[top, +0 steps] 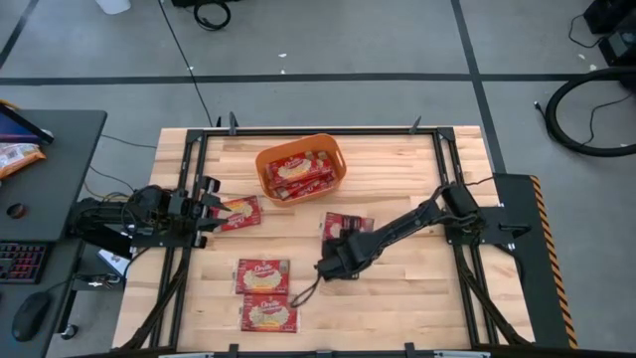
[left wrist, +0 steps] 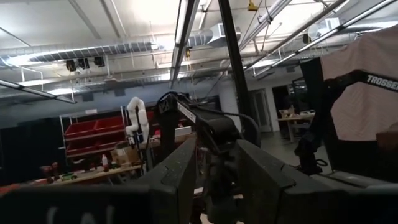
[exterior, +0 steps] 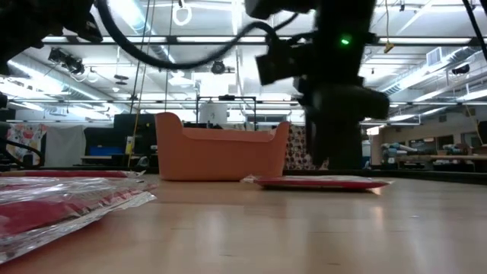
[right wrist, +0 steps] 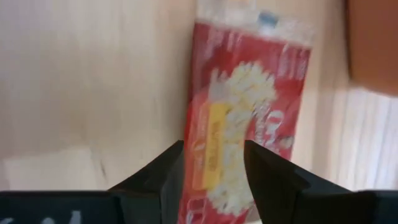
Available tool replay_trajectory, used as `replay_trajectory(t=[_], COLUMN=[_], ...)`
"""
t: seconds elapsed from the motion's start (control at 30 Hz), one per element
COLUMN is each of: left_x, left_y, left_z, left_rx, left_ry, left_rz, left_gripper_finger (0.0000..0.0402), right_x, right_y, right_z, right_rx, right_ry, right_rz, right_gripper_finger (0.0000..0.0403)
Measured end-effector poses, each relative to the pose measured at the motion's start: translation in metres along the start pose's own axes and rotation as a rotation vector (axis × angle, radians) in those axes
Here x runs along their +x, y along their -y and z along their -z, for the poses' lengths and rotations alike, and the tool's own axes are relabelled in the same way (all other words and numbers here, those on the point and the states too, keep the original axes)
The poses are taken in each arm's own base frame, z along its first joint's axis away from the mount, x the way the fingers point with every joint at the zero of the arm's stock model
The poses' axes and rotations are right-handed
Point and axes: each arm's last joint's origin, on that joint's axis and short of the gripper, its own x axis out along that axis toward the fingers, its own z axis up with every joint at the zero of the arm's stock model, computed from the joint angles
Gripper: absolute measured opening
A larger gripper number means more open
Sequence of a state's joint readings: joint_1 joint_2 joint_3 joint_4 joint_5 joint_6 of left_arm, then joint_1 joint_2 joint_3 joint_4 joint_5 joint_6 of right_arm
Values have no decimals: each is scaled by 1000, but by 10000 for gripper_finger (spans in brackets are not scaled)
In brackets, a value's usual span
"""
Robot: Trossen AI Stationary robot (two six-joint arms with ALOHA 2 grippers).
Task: Sort popcorn bags into baskets
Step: Put the popcorn bag into the orange bin
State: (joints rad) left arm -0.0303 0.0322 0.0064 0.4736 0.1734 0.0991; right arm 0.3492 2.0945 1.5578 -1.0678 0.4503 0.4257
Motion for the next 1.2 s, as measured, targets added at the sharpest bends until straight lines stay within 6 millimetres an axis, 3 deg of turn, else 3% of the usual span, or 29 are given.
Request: replay_trajectory(t=[0.3, 0.53, 0.73, 1.07, 1.2], left_x=[0, 0, 0, 0, 0], left_y=[0, 0, 0, 0, 0], left_z=[0, 0, 0, 0, -1], left_rx=[-45, -105, -199, -346, -376], left_ry=[1, 1, 1, 2, 12], left_rz=[0, 0, 0, 0, 1], left_gripper_finger=[117, 117, 117, 117, 117], right_x=[17, 30, 35, 37, 25], right_y=[-9, -6, -2, -1, 3], right_z=[12, 18, 19, 22, 17], right_rx=[11, -21, -57, -129, -163], right_ry=[-6, -21, -27, -75, -73], right_rz=[-2, 21, 7, 10, 74], right_gripper_finger=[231, 228, 174, 14, 11])
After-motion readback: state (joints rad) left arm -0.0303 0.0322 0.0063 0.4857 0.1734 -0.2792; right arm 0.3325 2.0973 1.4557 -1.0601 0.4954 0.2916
